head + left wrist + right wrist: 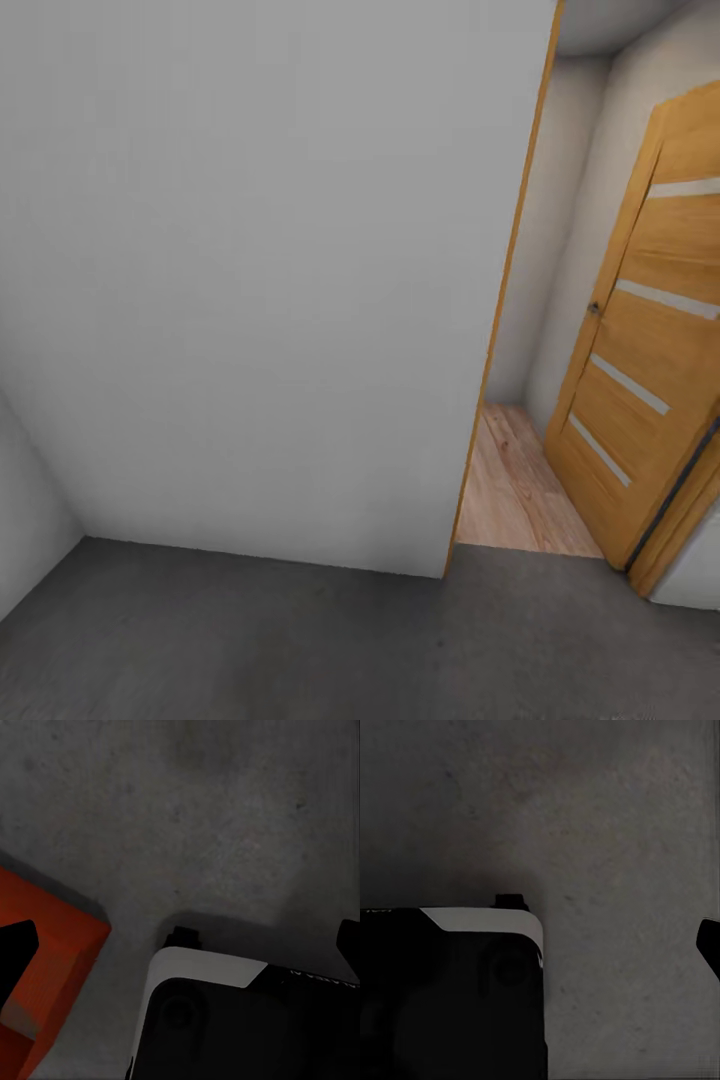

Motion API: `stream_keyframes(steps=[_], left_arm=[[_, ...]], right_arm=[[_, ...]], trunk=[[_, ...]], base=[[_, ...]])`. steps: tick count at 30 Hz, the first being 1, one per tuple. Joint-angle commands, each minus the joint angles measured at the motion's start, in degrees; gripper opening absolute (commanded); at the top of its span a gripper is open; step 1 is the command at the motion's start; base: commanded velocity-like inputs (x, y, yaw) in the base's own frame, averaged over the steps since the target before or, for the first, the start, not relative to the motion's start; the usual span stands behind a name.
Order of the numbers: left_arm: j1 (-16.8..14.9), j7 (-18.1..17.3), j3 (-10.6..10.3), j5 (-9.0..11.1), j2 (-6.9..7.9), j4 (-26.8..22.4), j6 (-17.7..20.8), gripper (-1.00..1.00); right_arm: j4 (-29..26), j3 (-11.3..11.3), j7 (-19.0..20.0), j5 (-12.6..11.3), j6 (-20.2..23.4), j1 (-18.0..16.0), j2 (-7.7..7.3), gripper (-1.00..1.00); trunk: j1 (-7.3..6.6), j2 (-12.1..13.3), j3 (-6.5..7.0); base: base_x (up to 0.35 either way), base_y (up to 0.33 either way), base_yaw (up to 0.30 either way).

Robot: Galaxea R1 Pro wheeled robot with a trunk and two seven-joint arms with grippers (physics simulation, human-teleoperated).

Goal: Move the two storage containers from the living room to the garage. In the garage, place one container on the floor and stack the other container on top of it (either order is fine).

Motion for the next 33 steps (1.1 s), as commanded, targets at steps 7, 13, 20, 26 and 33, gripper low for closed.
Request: stream_keyframes(steps=[7, 13, 20, 26, 33], left_arm=[[0.0, 0.2, -0.2, 0.4, -0.01, 0.0, 0.0, 1.0], [0.0, 0.2, -0.2, 0.4, -0.01, 0.0, 0.0, 1.0], [0.0, 0.2, -0.1, 0.4, -0.01, 0.0, 0.0, 1.0], [0.0, 0.2, -0.1, 0.4, -0.01, 0.0, 0.0, 1.0], [0.0, 0.2, -0.2, 0.4, -0.01, 0.0, 0.0, 1.0]], right_arm=[[0.1, 0.5, 0.0, -0.5, -0.3, -0.1, 0.04, 1.0], [0.1, 0.5, 0.0, -0.5, -0.3, -0.1, 0.04, 1.0], [0.2, 0.5, 0.0, -0.5, -0.3, -0.1, 0.04, 1.0], [0.1, 0.5, 0.0, -0.5, -0.3, -0.1, 0.04, 1.0], [0.1, 0.5, 0.0, -0.5, -0.3, -0.1, 0.04, 1.0]], trunk=[[0.03, -0.1, 0.11], [0.03, -0.1, 0.31], [0.03, -0.1, 0.53], [0.03, -0.1, 0.72], [0.03, -0.1, 0.95]], base=[[0.0, 0.0, -0.264], [0.0, 0.0, -0.264], [0.0, 0.0, -0.264], [0.0, 0.0, -0.264], [0.0, 0.0, -0.264]])
